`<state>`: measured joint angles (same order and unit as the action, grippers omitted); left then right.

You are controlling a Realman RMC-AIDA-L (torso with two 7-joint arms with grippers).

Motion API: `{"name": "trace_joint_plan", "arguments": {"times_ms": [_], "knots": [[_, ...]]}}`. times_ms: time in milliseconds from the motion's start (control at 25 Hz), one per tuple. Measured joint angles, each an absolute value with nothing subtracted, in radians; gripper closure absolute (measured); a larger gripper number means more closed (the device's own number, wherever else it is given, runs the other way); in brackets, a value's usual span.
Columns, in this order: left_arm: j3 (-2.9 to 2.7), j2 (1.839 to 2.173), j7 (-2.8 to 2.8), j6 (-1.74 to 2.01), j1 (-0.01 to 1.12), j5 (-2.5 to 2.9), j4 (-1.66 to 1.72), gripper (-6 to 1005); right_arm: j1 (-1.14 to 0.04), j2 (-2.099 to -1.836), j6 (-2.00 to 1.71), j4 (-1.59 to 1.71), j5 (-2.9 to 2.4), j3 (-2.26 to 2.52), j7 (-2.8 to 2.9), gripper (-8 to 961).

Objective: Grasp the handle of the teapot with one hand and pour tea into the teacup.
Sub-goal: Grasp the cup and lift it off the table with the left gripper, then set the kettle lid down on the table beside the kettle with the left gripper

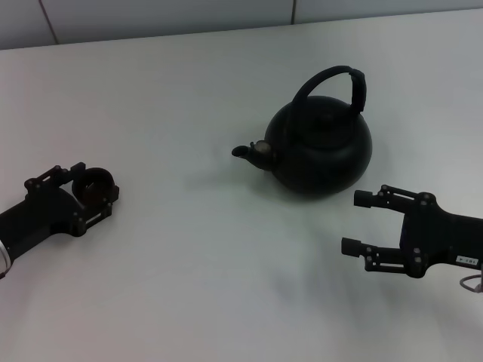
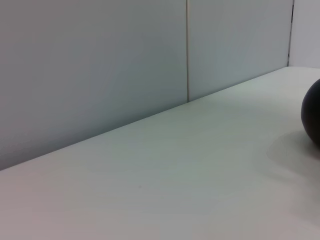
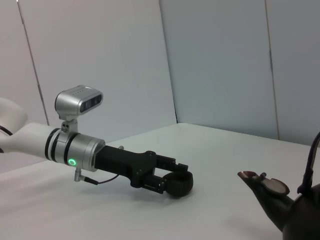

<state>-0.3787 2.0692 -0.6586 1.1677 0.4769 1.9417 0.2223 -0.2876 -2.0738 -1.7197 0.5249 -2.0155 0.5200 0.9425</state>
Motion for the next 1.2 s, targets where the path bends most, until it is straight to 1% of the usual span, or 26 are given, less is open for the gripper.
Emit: {"name": "trace_joint_plan", "arguments": {"times_ms": [280,480,640,1200], "knots": [[-0.394,2.070,-0.657,1.297,0.486,1.946,0.223,305,-0.290,-2.074,-1.715,0.528,-2.014,0.520,0.948,142],[-0.495,2.073,-0.657,1.369,0.561,1.945,0.179,310,-0.289,-2.074,-1.715,0.528,-2.014,0.512,0.950,141],[-0.557,2.078,-0.656,1.338,0.622,1.946,0.137,309,-0.285,-2.074,-1.718,0.527,-2.014,0.501,0.951,142],[-0.558,2.080,-0.550,1.199,0.651,1.942,0.042,310,-0.281,-2.074,-1.724,0.524,-2.014,0.494,0.951,142]]}}
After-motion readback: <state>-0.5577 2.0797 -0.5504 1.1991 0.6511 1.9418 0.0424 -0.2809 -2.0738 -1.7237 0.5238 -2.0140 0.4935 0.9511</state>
